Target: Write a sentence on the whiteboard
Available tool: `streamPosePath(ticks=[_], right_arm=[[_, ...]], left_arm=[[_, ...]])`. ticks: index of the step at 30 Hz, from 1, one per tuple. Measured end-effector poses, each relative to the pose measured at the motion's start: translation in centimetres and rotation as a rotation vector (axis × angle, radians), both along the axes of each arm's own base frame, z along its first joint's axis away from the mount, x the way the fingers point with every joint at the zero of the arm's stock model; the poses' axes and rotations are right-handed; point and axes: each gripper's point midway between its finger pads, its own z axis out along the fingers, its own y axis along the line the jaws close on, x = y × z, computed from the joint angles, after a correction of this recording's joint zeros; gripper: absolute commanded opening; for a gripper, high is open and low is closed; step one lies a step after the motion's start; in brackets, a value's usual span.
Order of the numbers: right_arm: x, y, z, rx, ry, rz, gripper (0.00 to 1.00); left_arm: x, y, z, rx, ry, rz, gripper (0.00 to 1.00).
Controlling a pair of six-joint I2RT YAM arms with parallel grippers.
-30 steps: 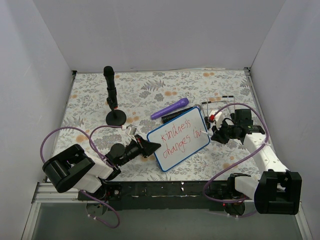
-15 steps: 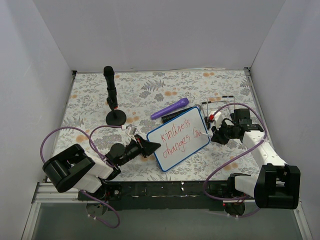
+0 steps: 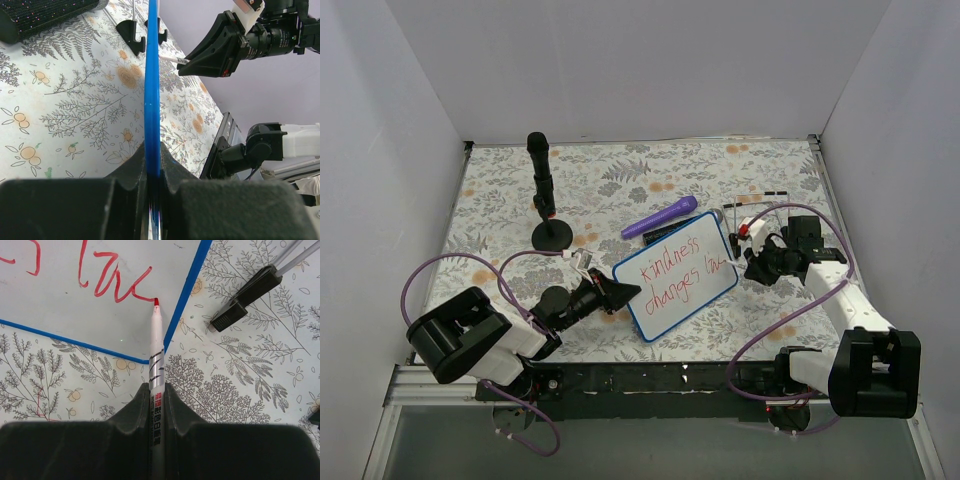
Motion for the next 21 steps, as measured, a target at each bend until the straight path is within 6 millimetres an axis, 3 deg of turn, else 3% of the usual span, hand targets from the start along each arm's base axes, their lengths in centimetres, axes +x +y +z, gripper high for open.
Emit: streamPosePath(ticks=[21], right_arm=[[0.51, 0.68, 0.83, 0.035, -0.043, 0.029, 0.01]], left_arm=[[-0.04, -0.05, -0.07, 0.001, 0.0, -0.004, 0.0]])
